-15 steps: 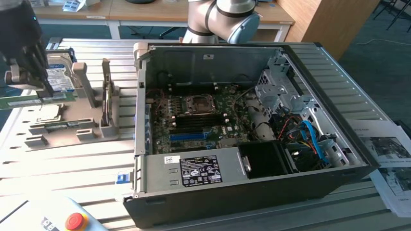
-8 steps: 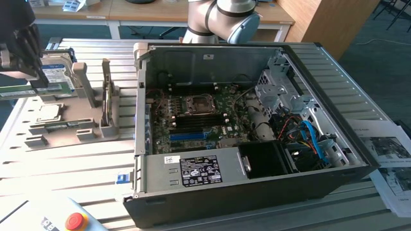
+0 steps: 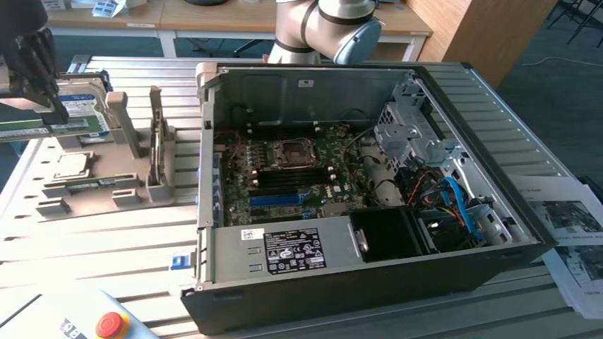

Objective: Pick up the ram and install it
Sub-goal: 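Pick up the ram and move it above insertion slot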

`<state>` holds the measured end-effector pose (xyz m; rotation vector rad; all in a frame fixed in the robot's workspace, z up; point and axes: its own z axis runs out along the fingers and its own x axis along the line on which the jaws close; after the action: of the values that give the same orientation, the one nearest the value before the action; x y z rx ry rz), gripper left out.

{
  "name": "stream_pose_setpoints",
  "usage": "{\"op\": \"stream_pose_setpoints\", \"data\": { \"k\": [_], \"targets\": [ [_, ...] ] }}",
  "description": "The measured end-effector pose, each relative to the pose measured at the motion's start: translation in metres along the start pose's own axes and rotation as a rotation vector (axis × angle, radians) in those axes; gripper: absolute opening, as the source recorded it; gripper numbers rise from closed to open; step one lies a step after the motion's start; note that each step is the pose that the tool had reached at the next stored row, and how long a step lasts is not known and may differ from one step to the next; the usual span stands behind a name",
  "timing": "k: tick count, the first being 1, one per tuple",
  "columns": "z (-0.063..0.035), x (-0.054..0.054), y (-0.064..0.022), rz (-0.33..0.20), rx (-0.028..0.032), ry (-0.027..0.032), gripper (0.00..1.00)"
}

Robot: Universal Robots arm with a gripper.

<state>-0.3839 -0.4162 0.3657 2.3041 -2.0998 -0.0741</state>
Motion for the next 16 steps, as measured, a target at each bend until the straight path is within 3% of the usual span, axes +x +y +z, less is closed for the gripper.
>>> {"op": "stream_pose_setpoints", "data": {
  "k": [9, 16],
  "targets": [
    [-0.0023, 0.0, 0.0001, 0.021, 0.0001, -0.0009, 0.12],
    [-0.0098, -0.0002, 0.0004, 0.029, 0.0003, -0.0014, 0.12]
  ]
}}
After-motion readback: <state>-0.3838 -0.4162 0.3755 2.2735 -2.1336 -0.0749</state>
